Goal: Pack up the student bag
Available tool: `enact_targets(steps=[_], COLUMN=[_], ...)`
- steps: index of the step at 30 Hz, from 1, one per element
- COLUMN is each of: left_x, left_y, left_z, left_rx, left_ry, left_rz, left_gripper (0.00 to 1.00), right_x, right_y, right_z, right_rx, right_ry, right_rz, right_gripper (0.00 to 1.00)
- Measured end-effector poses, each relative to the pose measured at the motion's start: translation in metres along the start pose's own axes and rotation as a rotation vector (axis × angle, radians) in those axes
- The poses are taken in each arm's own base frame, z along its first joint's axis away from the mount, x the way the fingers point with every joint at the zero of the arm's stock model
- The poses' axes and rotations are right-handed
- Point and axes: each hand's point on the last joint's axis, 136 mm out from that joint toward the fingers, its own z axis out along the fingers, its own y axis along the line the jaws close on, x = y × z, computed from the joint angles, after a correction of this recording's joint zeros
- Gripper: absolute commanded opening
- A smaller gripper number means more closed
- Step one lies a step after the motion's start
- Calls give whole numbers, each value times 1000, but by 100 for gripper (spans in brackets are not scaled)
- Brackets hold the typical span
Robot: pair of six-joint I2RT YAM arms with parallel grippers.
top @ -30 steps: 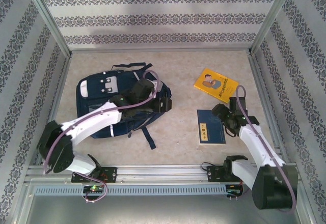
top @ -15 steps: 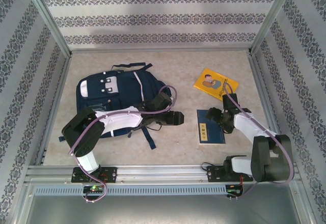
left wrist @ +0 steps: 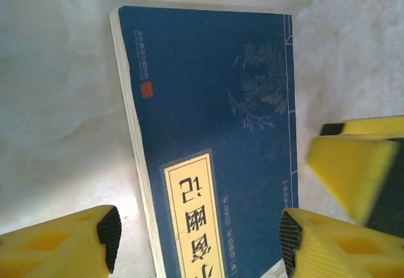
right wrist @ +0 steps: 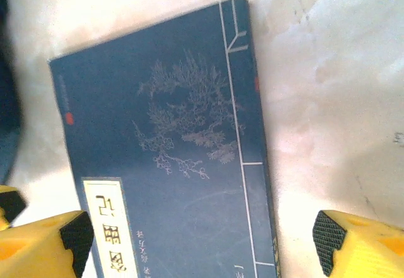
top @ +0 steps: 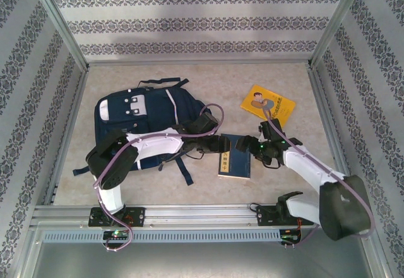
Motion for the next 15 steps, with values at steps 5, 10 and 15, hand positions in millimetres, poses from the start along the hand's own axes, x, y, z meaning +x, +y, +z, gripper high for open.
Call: enact_targets(steps=[5, 10, 15], left_x=[2, 3, 11], left_y=[12, 17, 24], left_z=[7, 18, 28], left_rx=[-56, -87, -98], left_ry=[17, 42, 78], left_rz=[-13, -23, -35], left_gripper=[67, 63, 58], right_x=[-10, -8, -3], right_y=[2, -4, -3], right_z=[-14, -8, 7], right_rx=[-30, -37, -57], right_ry=[-63, -34, 17], right_rz=[25, 63, 77], right_gripper=[89, 82, 70])
